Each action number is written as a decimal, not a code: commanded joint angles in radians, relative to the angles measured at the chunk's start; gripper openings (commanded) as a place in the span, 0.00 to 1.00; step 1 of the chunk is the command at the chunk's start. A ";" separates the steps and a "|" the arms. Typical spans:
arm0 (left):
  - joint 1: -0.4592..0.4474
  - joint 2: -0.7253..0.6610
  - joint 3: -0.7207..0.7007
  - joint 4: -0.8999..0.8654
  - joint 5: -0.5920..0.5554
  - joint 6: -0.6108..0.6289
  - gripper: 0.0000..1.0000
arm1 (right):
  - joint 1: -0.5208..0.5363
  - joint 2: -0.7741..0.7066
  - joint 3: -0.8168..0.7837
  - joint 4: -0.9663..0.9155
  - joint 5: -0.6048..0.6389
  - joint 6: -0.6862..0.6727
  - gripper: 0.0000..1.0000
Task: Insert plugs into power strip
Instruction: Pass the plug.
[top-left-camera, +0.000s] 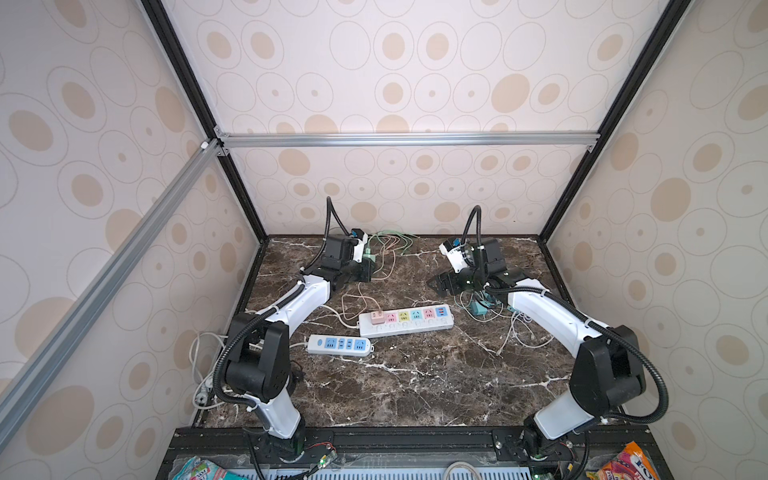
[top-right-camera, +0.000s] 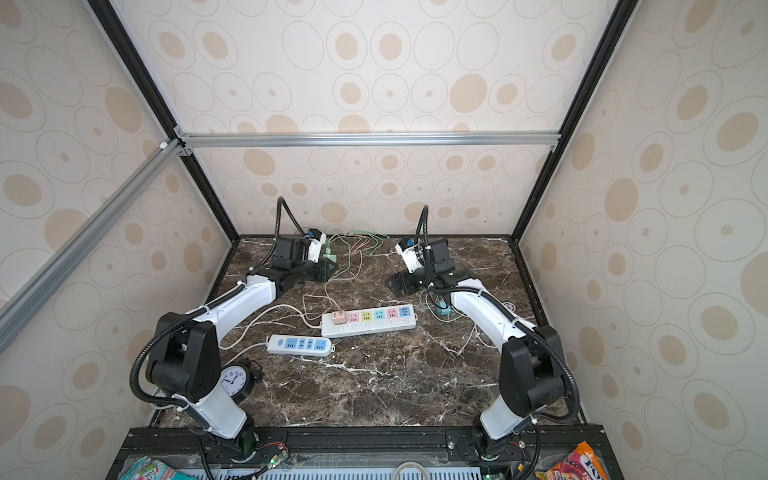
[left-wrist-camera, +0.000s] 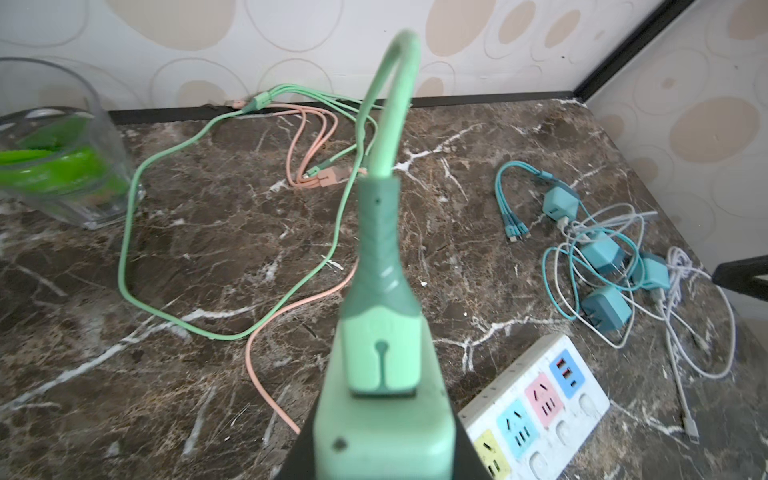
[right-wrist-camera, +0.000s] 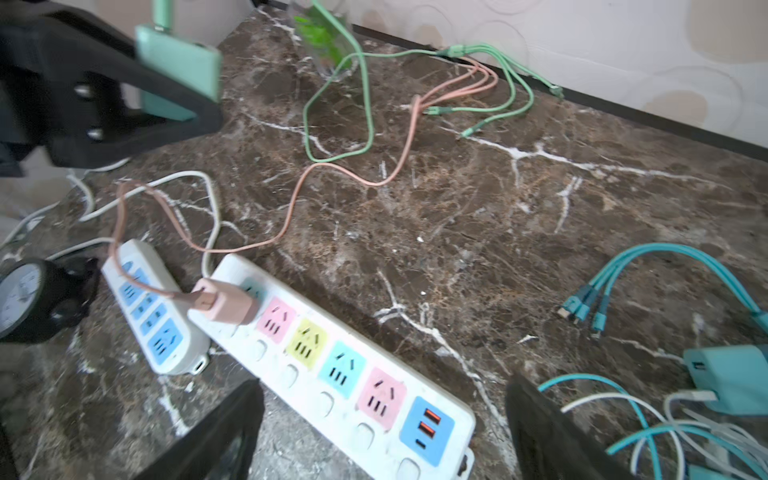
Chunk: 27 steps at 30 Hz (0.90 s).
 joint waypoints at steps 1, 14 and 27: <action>-0.023 -0.041 0.007 -0.002 0.145 0.133 0.00 | 0.021 -0.042 0.000 -0.032 -0.111 -0.118 0.91; -0.112 -0.062 0.013 -0.011 0.390 0.470 0.00 | 0.096 -0.057 0.027 -0.141 -0.320 -0.430 0.85; -0.115 -0.126 -0.080 0.023 0.547 0.840 0.00 | 0.097 0.015 0.181 -0.310 -0.383 -0.578 0.69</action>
